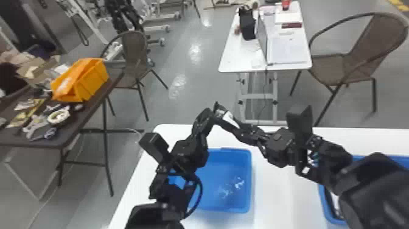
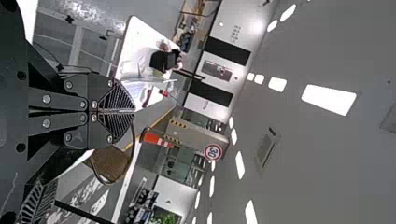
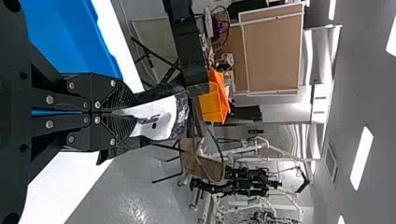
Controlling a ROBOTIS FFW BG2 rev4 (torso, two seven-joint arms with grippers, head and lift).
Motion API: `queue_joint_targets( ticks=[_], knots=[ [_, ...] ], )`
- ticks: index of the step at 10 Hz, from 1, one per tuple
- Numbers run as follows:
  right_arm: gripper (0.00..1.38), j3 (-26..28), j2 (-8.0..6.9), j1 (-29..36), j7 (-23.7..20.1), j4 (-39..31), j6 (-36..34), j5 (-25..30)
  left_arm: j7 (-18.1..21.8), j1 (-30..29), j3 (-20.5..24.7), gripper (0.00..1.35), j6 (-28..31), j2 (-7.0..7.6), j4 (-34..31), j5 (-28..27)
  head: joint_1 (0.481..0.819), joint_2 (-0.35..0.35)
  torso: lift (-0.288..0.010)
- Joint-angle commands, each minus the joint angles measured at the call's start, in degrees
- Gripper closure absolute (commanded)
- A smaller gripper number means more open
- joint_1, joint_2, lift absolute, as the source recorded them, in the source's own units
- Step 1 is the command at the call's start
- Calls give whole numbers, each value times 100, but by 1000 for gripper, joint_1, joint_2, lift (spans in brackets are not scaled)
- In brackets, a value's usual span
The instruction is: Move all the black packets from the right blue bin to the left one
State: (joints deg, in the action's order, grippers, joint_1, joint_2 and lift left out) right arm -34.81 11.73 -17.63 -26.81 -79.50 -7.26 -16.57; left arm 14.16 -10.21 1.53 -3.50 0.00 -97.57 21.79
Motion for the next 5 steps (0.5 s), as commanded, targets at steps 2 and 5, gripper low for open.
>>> queue_joint_targets(
  ticks=[2,5],
  knots=[
    [1128,98,-12,67,0,-40,15,40,-141,-139,58,134,-107,-15,89,290,695,280,0],
    [1128,106,-12,58,9,-57,15,66,-141,1,-346,231,200,-15,230,1284,695,270,0]
  ],
)
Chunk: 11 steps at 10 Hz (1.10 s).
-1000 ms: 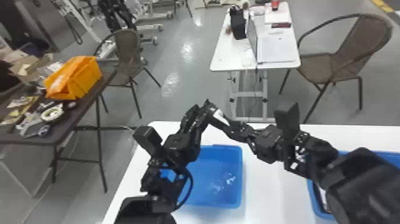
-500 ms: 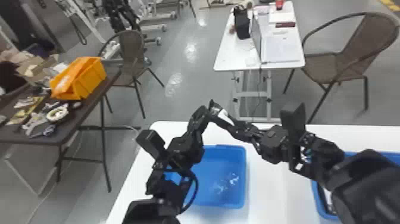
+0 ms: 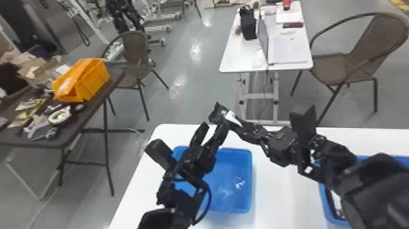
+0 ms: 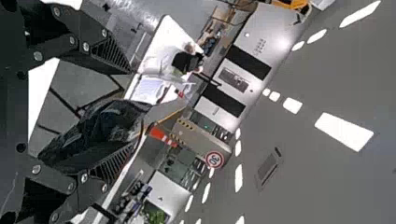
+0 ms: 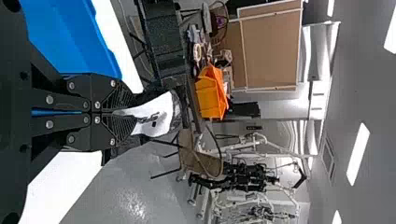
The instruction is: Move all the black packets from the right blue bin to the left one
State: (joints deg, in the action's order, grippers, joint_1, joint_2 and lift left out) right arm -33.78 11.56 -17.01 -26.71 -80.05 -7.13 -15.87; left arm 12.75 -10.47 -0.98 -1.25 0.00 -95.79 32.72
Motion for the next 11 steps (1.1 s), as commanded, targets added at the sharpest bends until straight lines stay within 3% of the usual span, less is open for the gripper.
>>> queue_joint_targets(
  ticks=[1,6,7,8,9,11],
  knots=[
    [1128,3,4,-4,-1,7,-8,-4,-1,45,-130,271,-59,-15,78,331,695,261,0],
    [1128,11,-4,-4,-1,7,-8,-4,8,116,-280,277,108,17,201,946,695,233,0],
    [1128,11,-4,4,-1,7,-8,-4,34,133,-297,326,55,17,219,788,695,228,0],
    [1128,11,-4,4,-1,7,-8,-13,131,169,-253,944,-226,35,245,401,695,226,0],
    [1128,11,-4,4,-1,7,-8,-13,16,151,-271,1170,-490,26,254,331,695,229,0],
    [1128,29,-13,31,-1,16,-8,-30,34,125,-271,1213,-859,0,333,261,695,242,0]
  ],
)
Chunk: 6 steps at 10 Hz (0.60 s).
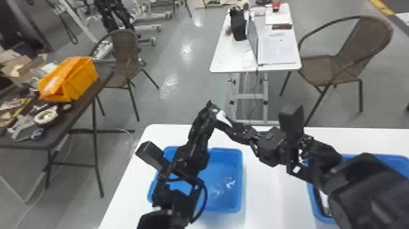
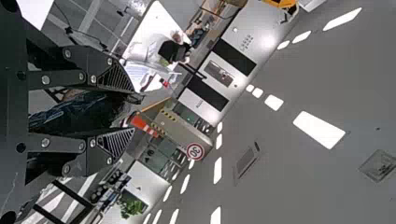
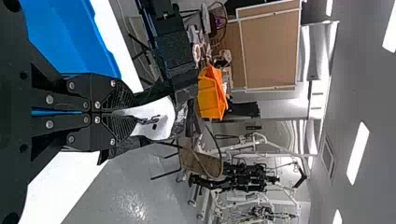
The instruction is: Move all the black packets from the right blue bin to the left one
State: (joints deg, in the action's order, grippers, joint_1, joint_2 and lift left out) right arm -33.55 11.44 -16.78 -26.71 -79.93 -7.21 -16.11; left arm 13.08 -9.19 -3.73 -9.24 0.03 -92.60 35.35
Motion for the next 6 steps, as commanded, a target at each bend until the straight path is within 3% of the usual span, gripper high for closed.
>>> queue_joint_targets(
  ticks=[1,6],
  knots=[
    [1128,6,-1,8,0,4,0,-6,1,-4,-31,1213,-34,6,40,77,695,248,0],
    [1125,76,-19,69,0,-14,61,3,80,13,-49,1213,-192,-18,137,174,695,246,0]
  ],
)
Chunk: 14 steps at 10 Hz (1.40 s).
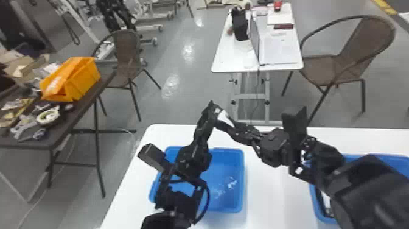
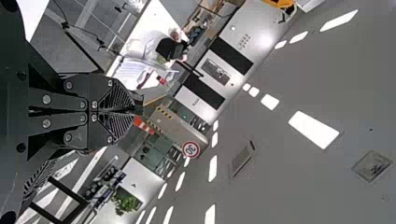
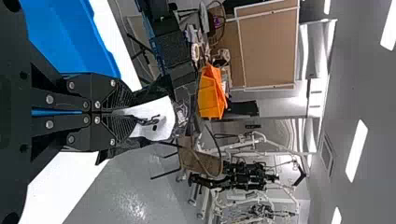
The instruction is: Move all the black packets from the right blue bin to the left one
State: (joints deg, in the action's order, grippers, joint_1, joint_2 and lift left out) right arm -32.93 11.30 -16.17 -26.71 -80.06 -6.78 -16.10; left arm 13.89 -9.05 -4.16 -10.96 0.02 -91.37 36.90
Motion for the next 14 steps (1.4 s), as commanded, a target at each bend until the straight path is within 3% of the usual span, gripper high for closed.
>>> queue_joint_targets(
  ticks=[1,2,3,4,5,7,9,10,12,13,14],
  knots=[
    [958,59,-5,62,-9,-1,203,2,-1,0,-6,1213,-47,-16,13,2,695,247,0],
    [466,147,-14,149,-9,-28,519,63,-1,8,-6,1213,-73,7,13,-42,695,246,0],
    [68,375,-75,281,-115,-89,625,195,-1,8,3,1213,-117,16,31,-60,695,244,0],
    [58,762,-172,545,-185,-300,634,344,-1,-9,65,1213,-161,16,40,-157,695,242,0],
    [163,1237,-286,888,-176,-625,528,590,-1,-71,170,1213,-187,16,40,-289,695,236,0],
    [252,2186,-515,1573,-80,-1214,370,1021,-18,-291,592,1213,-170,-16,40,-1115,695,205,0],
    [254,2696,-559,2039,202,-1487,282,1056,43,-572,1014,1213,164,-16,101,-2424,695,173,0],
    [254,2863,-559,2153,246,-1566,247,1039,184,-660,1154,1213,226,-10,251,-2785,695,155,0],
    [254,3012,-559,2250,290,-1636,212,1012,272,-730,1234,1202,129,-16,541,-2890,695,136,0],
    [254,3030,-559,2268,298,-1654,185,1047,281,-704,1269,841,-3,-16,620,-2758,695,129,0],
    [254,3074,-559,2303,307,-1733,53,1135,351,-668,1330,297,-135,-16,611,-2749,695,129,0]
  ],
)
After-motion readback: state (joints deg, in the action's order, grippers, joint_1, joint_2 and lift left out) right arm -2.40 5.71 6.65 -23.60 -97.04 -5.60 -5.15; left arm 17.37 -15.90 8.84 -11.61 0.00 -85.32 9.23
